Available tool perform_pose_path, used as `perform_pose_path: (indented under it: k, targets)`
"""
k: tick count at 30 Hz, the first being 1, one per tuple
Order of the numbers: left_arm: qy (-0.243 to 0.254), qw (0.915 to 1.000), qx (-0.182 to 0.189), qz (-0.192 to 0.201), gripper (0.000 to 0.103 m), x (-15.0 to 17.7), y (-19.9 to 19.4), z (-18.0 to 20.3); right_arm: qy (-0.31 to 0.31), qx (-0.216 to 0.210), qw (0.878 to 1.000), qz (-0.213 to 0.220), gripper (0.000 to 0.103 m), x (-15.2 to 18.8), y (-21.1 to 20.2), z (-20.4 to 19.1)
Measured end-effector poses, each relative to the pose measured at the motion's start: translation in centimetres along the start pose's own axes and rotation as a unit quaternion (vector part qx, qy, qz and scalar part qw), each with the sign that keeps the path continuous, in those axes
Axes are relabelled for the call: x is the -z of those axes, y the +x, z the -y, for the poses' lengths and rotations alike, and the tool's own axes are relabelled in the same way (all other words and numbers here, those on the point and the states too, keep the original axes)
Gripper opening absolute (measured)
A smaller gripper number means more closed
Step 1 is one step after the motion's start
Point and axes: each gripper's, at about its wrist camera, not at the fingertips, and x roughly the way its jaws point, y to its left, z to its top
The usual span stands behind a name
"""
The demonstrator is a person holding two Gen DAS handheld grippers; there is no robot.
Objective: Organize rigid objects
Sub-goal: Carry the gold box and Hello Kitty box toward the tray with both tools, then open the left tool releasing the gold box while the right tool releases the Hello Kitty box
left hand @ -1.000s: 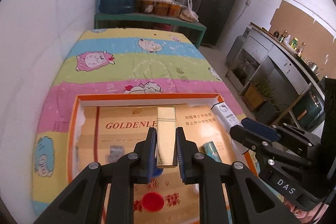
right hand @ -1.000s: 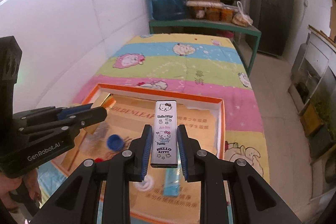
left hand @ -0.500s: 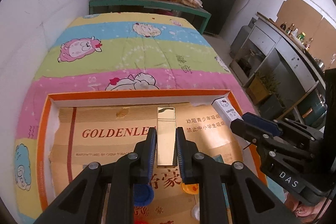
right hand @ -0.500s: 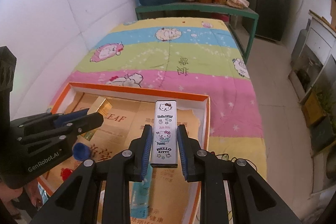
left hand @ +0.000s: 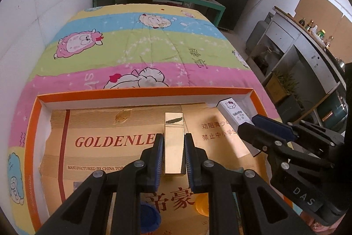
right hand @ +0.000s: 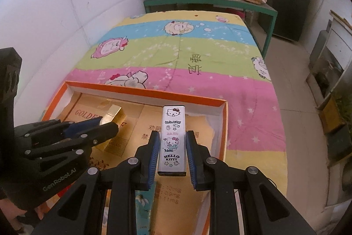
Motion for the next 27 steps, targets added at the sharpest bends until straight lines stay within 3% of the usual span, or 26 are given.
perform_pose_path:
  k: [19,24,27]
  targets:
    - [-0.005,0.9999,0.000,-0.014,0.019,-0.2,1.0,-0.4,-0.009,-0.003,1.000,-0.019,0.025,0.3,2.1,-0.6]
    - [-0.005,0.9999,-0.002,-0.010,0.034,0.0,0.8,-0.4,-0.005,-0.002,1.000,-0.020,0.027,0.3,2.1,-0.5]
    - [-0.002,1.0000,-0.003,-0.007,0.035,0.2,0.5,-0.3,-0.003,-0.005,1.000,-0.016,0.032,0.5,1.9,-0.4]
